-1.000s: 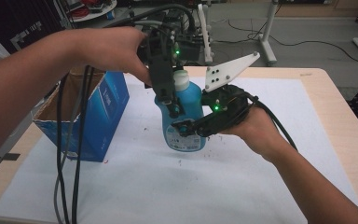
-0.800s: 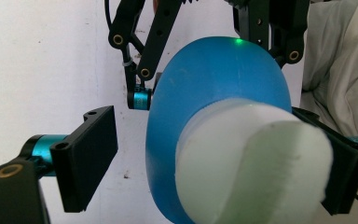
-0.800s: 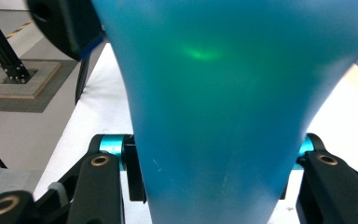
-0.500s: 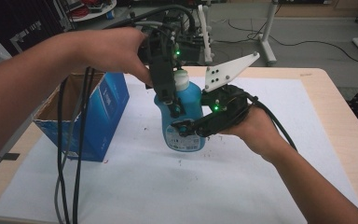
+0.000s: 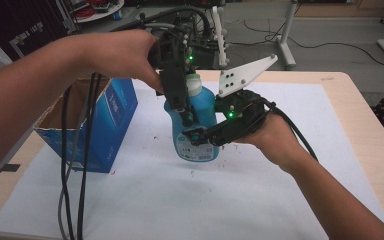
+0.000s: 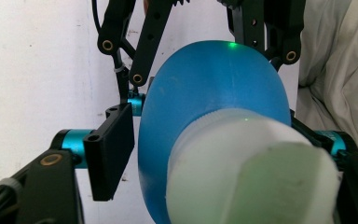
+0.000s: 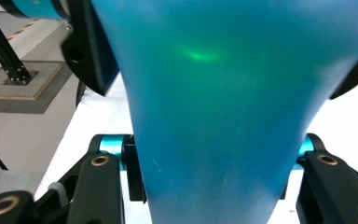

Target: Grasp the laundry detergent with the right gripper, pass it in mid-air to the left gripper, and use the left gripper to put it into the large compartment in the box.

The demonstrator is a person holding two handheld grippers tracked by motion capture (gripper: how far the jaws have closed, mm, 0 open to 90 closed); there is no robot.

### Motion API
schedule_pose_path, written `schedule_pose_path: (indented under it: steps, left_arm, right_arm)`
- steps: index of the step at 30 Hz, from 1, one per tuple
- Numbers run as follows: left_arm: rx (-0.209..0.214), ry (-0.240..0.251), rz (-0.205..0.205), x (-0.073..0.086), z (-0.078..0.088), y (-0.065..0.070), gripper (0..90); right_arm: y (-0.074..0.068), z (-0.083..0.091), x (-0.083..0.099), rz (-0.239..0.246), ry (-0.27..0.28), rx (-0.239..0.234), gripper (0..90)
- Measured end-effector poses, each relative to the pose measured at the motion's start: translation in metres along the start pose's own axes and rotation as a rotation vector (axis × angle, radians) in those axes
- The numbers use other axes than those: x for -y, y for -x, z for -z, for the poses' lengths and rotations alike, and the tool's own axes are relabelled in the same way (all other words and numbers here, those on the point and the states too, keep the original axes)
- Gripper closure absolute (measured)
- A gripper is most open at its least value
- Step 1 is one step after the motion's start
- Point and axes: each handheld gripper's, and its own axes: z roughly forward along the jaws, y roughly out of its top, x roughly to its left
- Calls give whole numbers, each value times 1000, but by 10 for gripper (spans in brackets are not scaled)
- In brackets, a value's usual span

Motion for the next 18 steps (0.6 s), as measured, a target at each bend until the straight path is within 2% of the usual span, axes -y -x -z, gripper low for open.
schedule_pose_path:
  steps: [11,18]
  left_arm:
    - [2,13,-17,0,1,3,372]
    - [0,6,-20,0,2,3,375]
  right_arm:
    - [0,0,0,-2,-2,-3,466]
    - [0,-1,0,-5,2,-8,466]
